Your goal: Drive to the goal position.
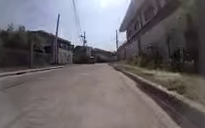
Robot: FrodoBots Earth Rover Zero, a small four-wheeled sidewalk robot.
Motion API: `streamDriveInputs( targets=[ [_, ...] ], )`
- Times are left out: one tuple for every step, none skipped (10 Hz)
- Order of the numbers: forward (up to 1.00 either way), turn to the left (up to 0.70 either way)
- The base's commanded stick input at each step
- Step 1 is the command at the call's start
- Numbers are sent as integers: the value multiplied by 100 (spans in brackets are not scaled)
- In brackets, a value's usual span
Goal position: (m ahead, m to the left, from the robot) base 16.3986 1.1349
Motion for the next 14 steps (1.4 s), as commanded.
streamDriveInputs(
  targets=[
    [100, -29],
    [100, -40],
    [100, -40],
    [100, 0],
    [100, 0],
    [100, 0],
    [100, 0],
    [100, 0],
    [100, 0],
    [100, 0],
    [100, 0],
    [100, 0],
    [100, 0],
    [100, 0]
  ],
)
